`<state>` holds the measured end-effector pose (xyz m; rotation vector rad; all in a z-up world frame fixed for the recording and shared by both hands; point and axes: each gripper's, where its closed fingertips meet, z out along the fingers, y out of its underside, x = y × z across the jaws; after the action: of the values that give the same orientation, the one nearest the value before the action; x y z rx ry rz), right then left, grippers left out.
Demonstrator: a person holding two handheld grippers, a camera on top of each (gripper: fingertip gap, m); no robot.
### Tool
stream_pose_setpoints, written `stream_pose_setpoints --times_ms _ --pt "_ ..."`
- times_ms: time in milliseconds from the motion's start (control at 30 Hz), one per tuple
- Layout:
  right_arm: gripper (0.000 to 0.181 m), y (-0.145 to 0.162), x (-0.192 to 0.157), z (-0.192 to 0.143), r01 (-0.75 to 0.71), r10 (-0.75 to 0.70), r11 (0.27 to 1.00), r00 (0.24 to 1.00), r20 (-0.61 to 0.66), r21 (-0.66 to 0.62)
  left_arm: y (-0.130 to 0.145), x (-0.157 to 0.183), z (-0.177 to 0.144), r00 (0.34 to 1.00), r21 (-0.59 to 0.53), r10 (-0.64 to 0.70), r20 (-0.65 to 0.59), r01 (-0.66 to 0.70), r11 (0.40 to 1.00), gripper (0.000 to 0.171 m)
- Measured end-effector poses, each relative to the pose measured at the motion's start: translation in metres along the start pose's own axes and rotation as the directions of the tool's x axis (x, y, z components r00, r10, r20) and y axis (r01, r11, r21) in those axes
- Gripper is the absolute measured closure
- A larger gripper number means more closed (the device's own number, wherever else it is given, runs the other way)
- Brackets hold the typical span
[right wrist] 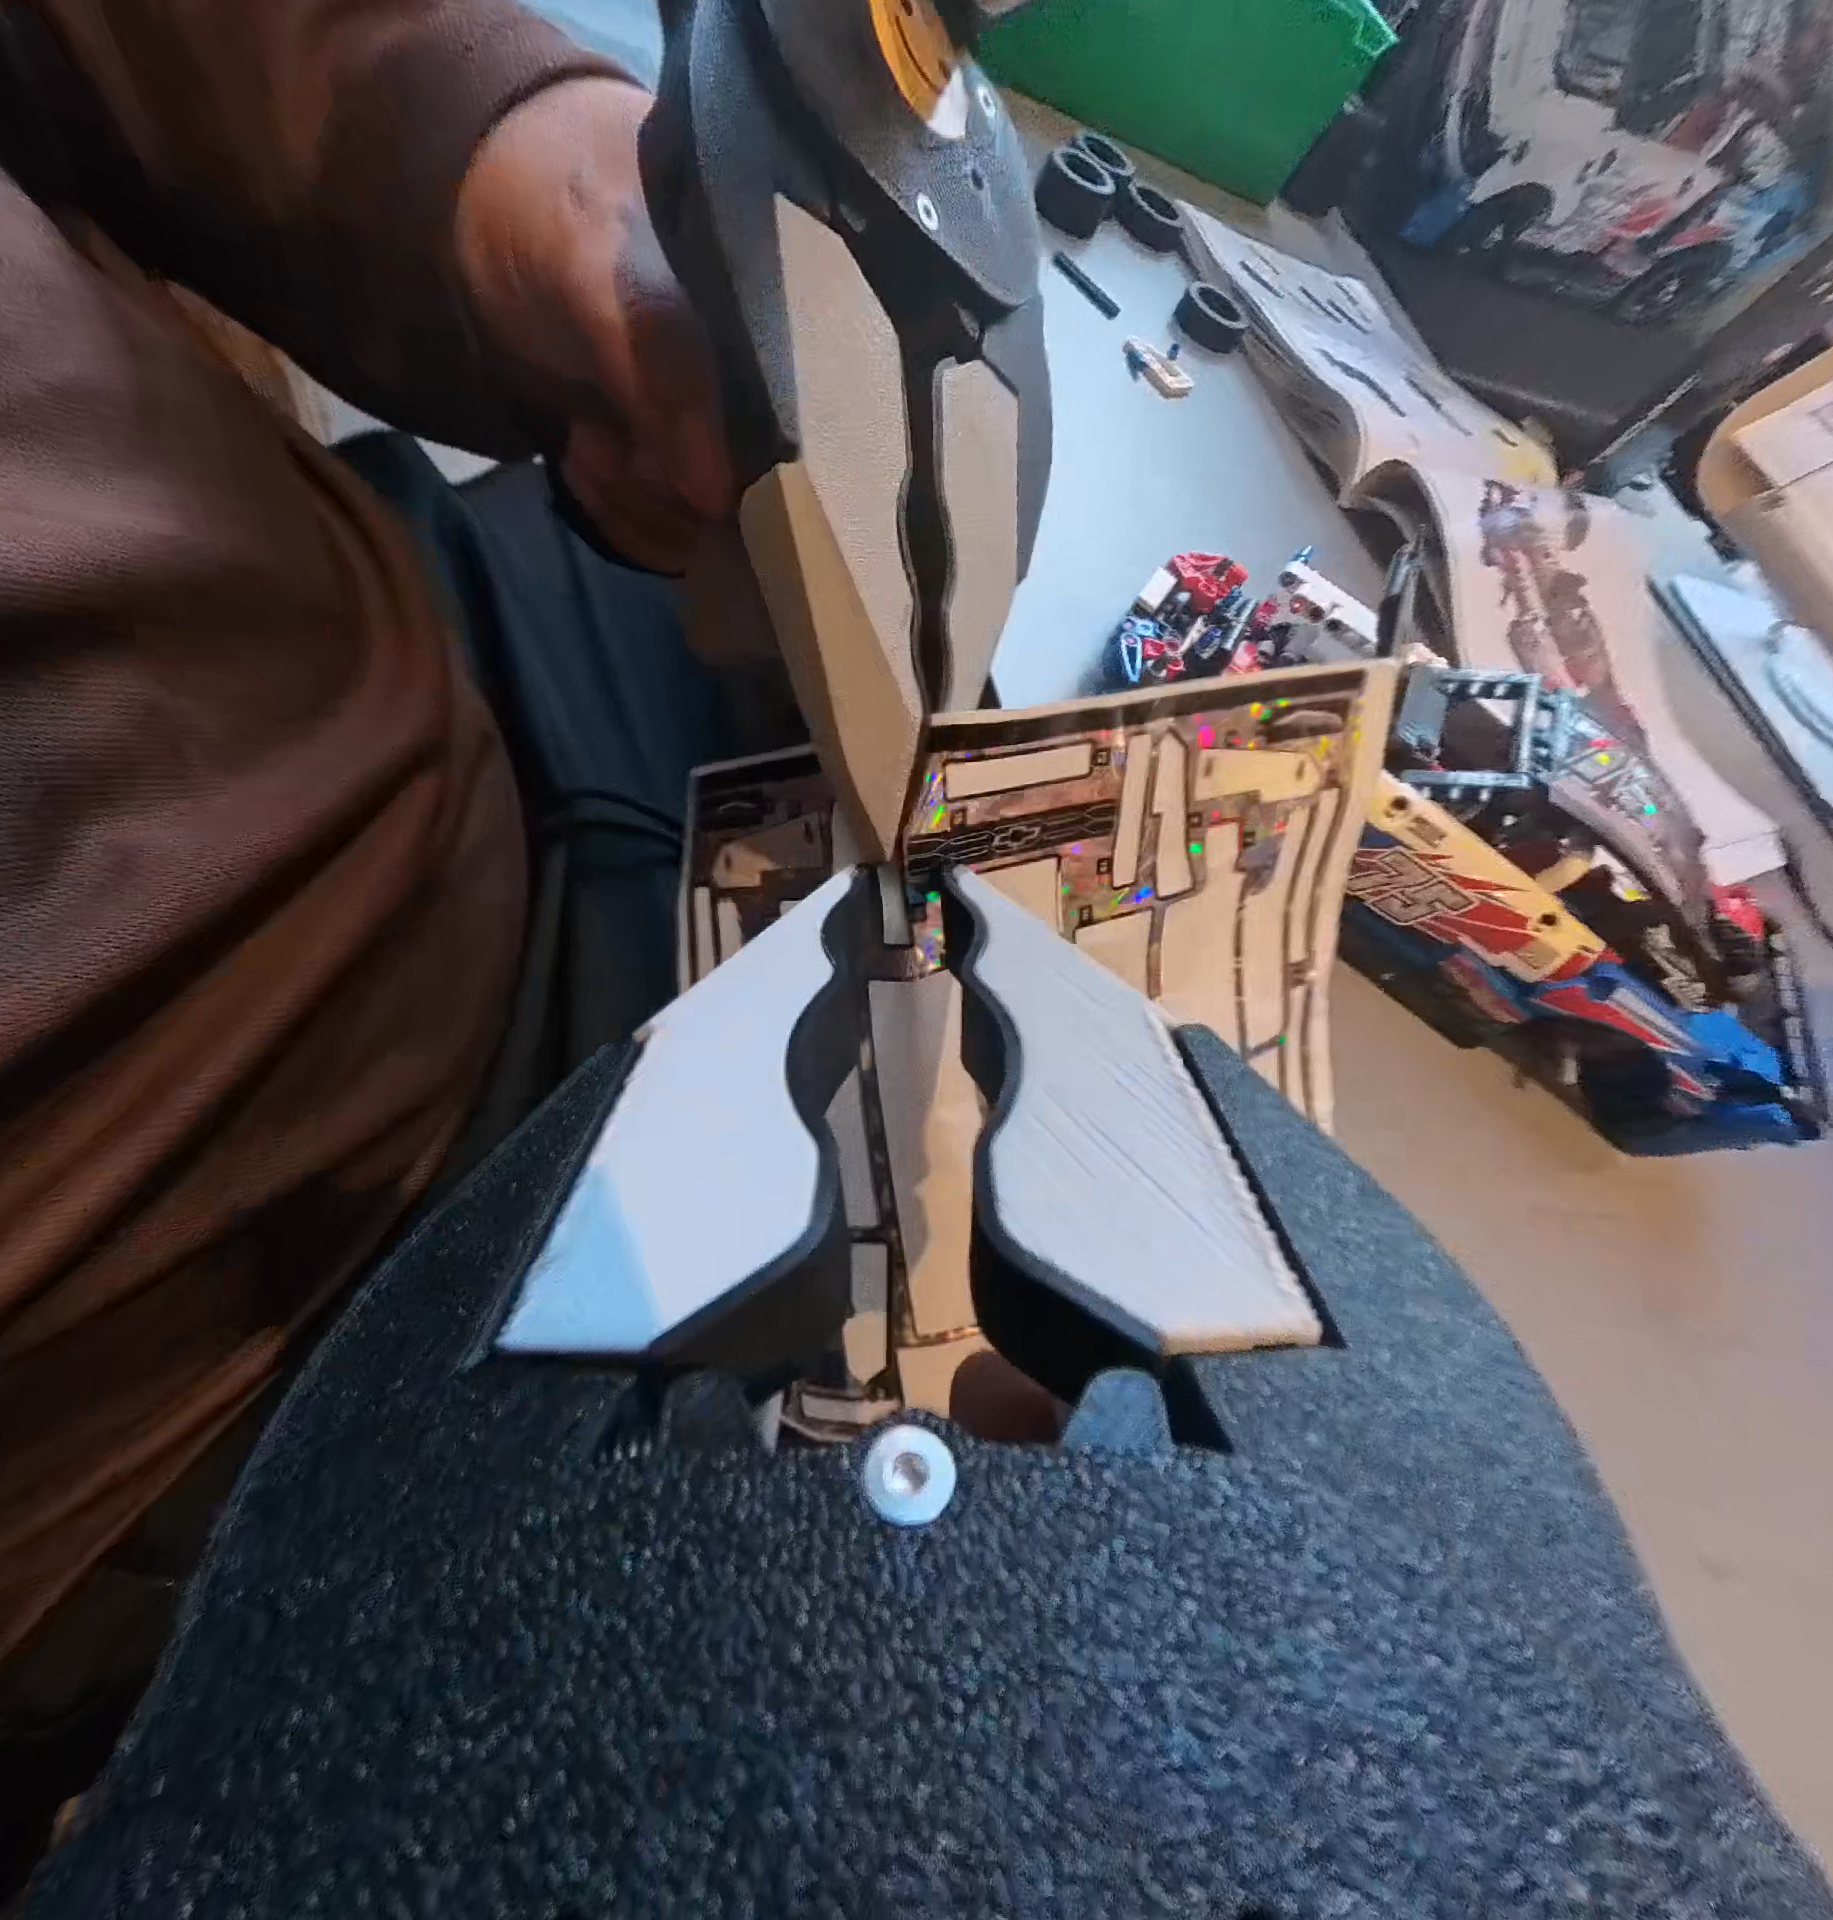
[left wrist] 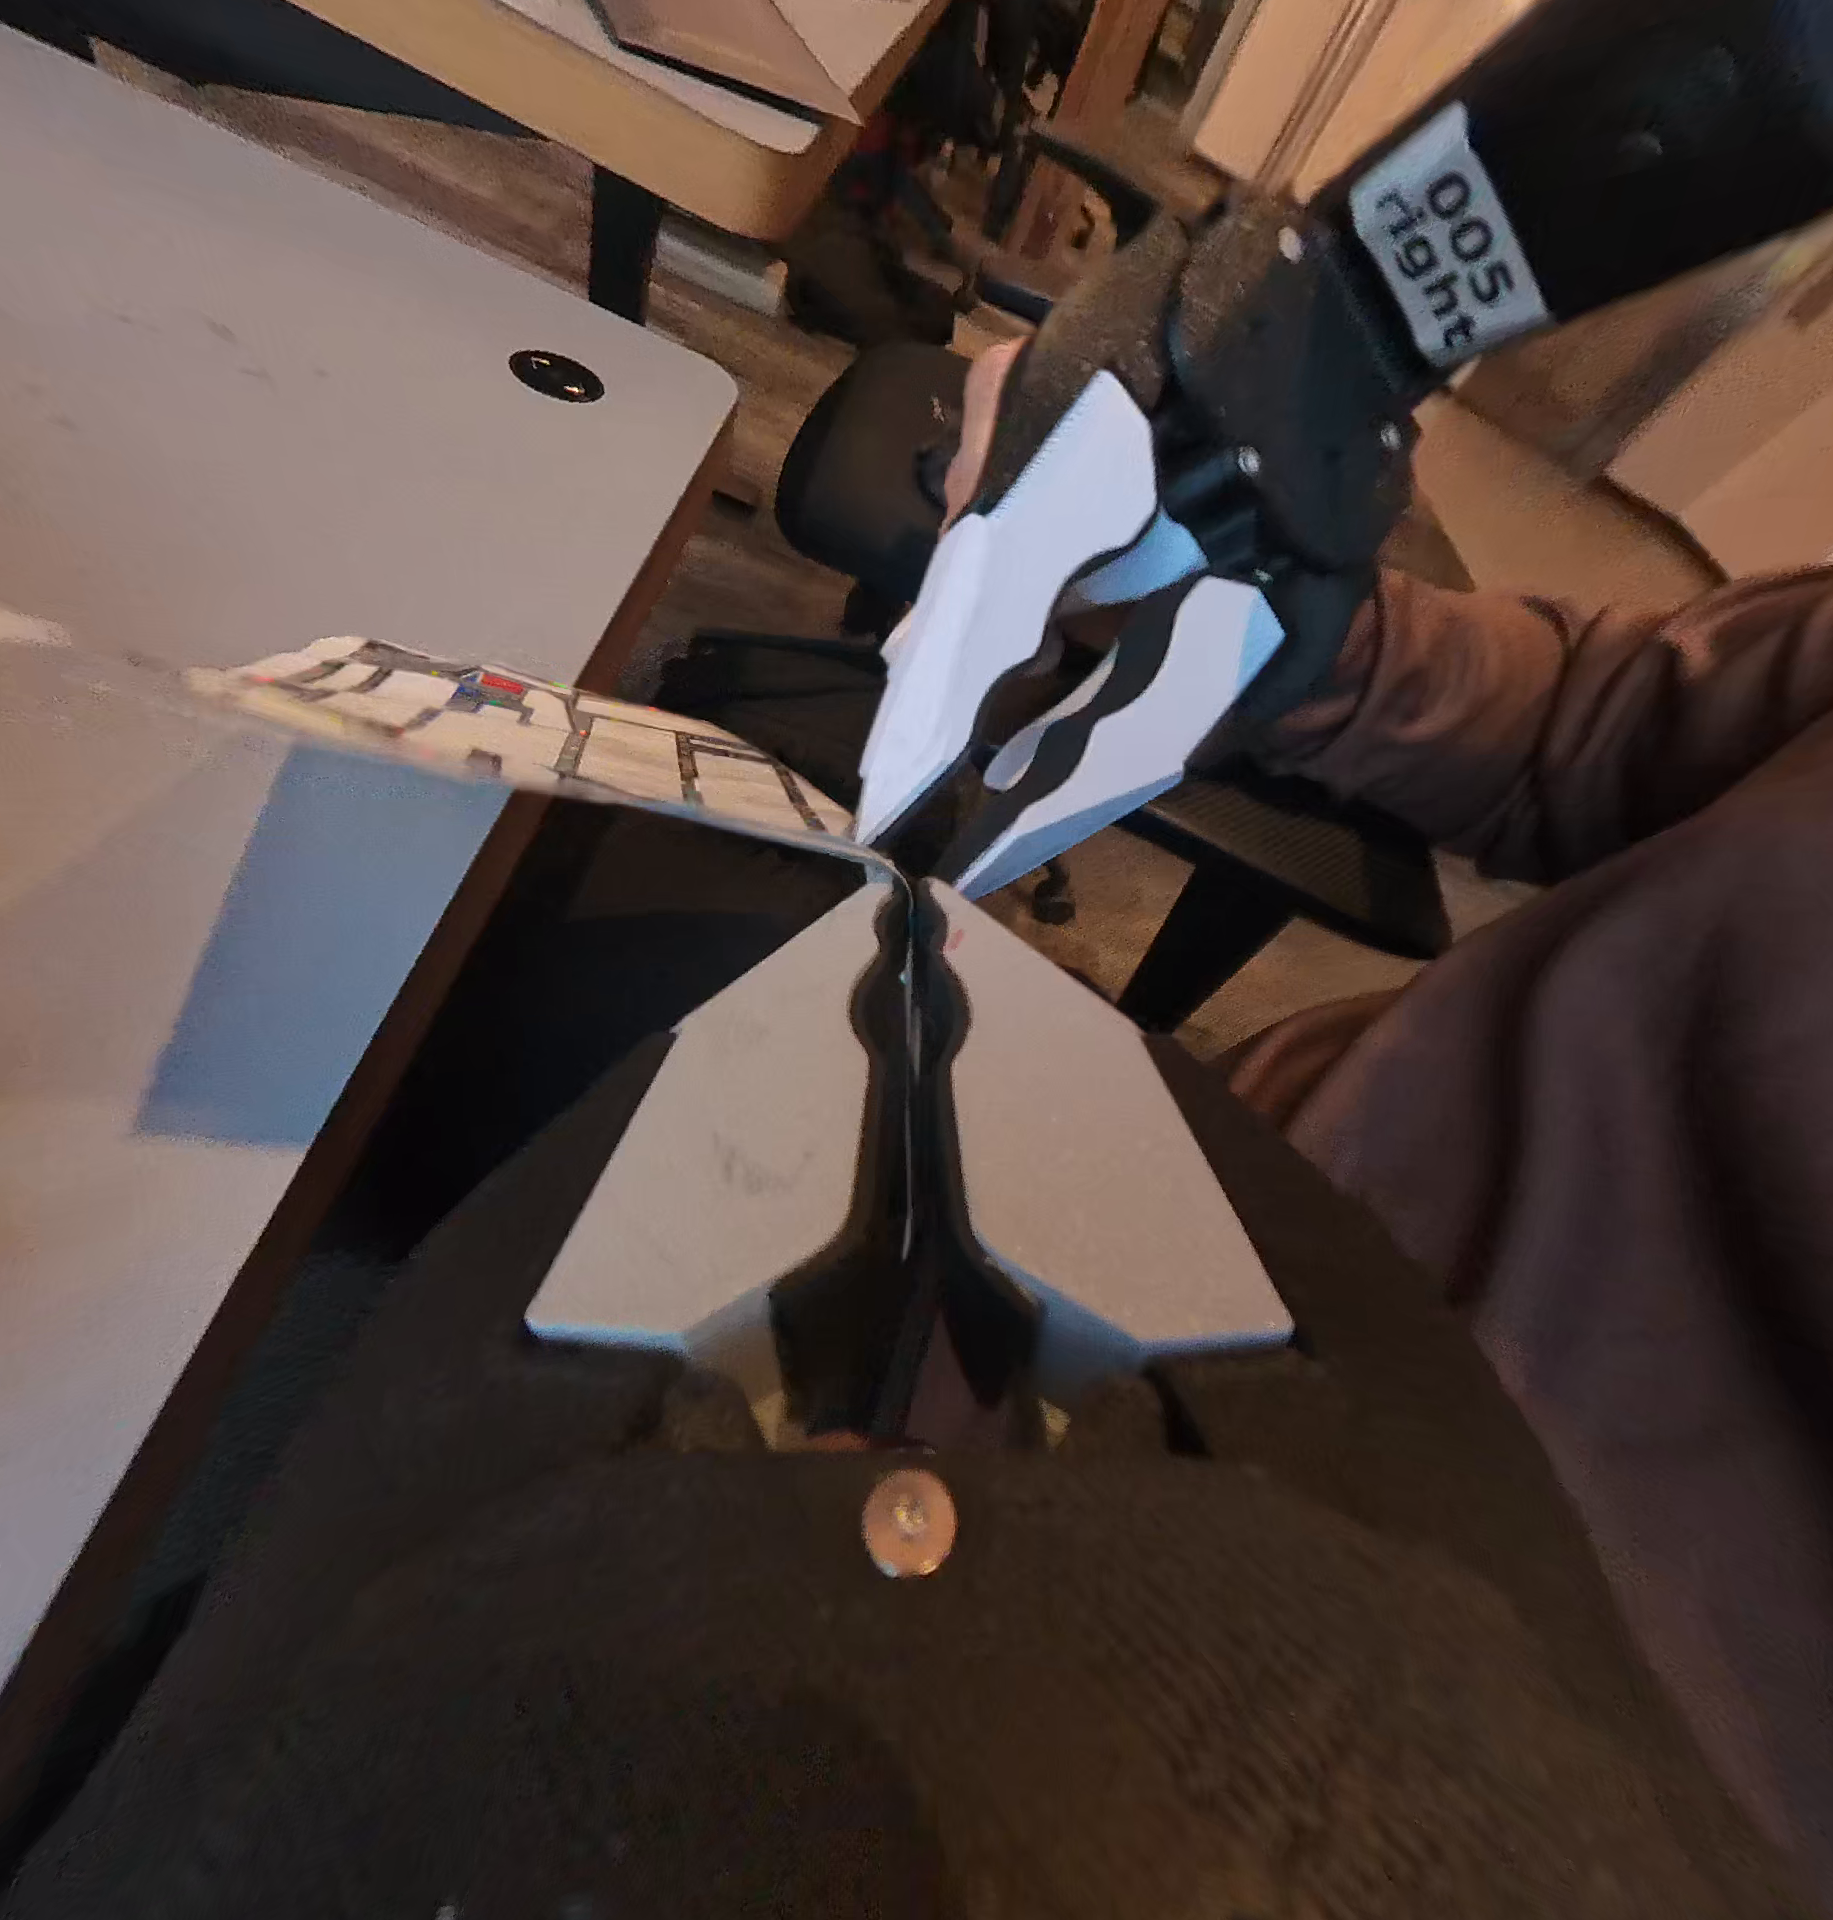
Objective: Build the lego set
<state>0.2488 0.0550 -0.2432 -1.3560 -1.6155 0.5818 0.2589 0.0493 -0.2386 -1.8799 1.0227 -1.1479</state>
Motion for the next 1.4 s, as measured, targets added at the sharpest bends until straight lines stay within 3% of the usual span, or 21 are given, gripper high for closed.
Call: stream_pose_setpoints --times_ms 267,500,800,1033,1200,1400 --pt "0.176 -0.010 0.004 -0.012 -0.028 0.028 0.997 1.000 0.004 0.065 -0.006 0.001 -0.005 0.995 -0.028 0.104 0.006 -0.104 0.994 0.171" --pt "0.161 -0.015 -0.003 -0.009 -0.002 0.000 0.997 1.000 0.022 0.071 -0.005 0.011 -0.004 0.990 -0.045 0.129 -0.052 -0.132 0.990 0.171" --pt "0.168 -0.012 -0.026 -0.006 -0.024 0.014 0.998 0.987 0.159 0.061 0.013 0.025 -0.001 0.917 -0.165 0.381 -0.120 -0.397 0.903 0.171" --pt "0.169 -0.012 -0.031 -0.009 0.029 -0.034 0.999 0.986 0.163 0.028 0.015 0.030 0.000 0.938 -0.191 0.310 -0.155 -0.336 0.922 0.171" --pt "0.169 -0.012 -0.041 -0.010 0.020 -0.027 0.999 0.976 0.216 0.036 0.021 0.038 -0.002 0.939 -0.192 0.240 -0.247 -0.290 0.938 0.171" --pt "0.171 -0.013 -0.048 -0.011 -0.068 0.047 0.996 0.951 0.307 0.061 0.026 0.044 -0.003 0.909 -0.187 0.287 -0.303 -0.352 0.917 0.171"
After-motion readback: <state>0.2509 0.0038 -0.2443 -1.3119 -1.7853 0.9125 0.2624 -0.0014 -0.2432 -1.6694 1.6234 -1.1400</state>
